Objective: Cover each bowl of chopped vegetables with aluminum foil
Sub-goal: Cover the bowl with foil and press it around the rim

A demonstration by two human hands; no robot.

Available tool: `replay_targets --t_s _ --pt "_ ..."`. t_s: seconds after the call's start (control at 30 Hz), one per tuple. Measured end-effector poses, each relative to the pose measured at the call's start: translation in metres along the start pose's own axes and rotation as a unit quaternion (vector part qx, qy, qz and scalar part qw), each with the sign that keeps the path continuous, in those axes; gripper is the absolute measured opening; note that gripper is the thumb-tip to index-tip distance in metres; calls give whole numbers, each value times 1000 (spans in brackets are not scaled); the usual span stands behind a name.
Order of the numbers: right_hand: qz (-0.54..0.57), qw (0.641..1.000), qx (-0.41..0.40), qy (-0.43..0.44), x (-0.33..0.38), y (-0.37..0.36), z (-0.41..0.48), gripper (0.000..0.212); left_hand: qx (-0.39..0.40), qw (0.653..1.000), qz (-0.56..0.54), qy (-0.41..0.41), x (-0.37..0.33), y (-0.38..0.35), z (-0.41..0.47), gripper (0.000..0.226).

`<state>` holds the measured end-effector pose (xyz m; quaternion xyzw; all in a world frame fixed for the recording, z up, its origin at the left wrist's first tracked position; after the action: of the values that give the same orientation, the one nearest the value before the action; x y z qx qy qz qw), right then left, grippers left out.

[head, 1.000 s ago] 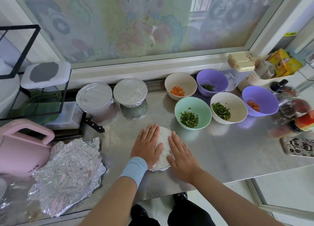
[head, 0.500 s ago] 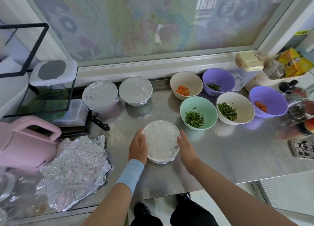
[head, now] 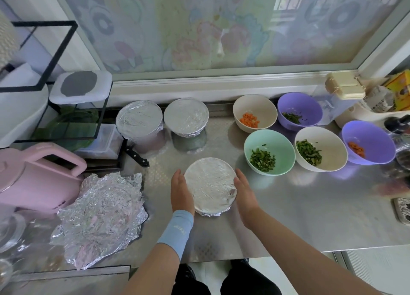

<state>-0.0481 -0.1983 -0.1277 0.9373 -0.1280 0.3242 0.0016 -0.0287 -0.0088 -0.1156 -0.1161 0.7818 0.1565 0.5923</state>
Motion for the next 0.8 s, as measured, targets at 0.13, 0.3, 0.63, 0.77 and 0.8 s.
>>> replay_targets --t_s 0.13,0.3,0.63,0.77,0.8 --pt "70 997 -22 -18 -12 5 -6 49 -29 998 -47 31 2 3 3 45" --pt "-45 997 -66 -11 -17 -6 -10 37 21 995 -71 72 24 -11 10 41" --pt "-391 901 -97 162 61 -16 -8 53 -133 983 -82 101 20 14 -16 48" --pt "-376 916 -41 134 61 -24 8 49 -99 964 -197 148 26 -13 -31 43" --pt "-356 924 -51 129 59 -22 8 48 -102 958 -212 163 20 -16 -29 38"
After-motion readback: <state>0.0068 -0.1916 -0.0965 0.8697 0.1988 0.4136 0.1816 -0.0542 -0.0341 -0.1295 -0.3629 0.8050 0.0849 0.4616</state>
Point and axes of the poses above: each hand's wrist, its own z-axis towards the middle knuckle, its own y-axis out of the back of the hand, x = y × z, the point moved 6 cm from there along z, towards the middle knuckle, and after that the axes turned 14 degrees about -y, right-handed, at the moved point
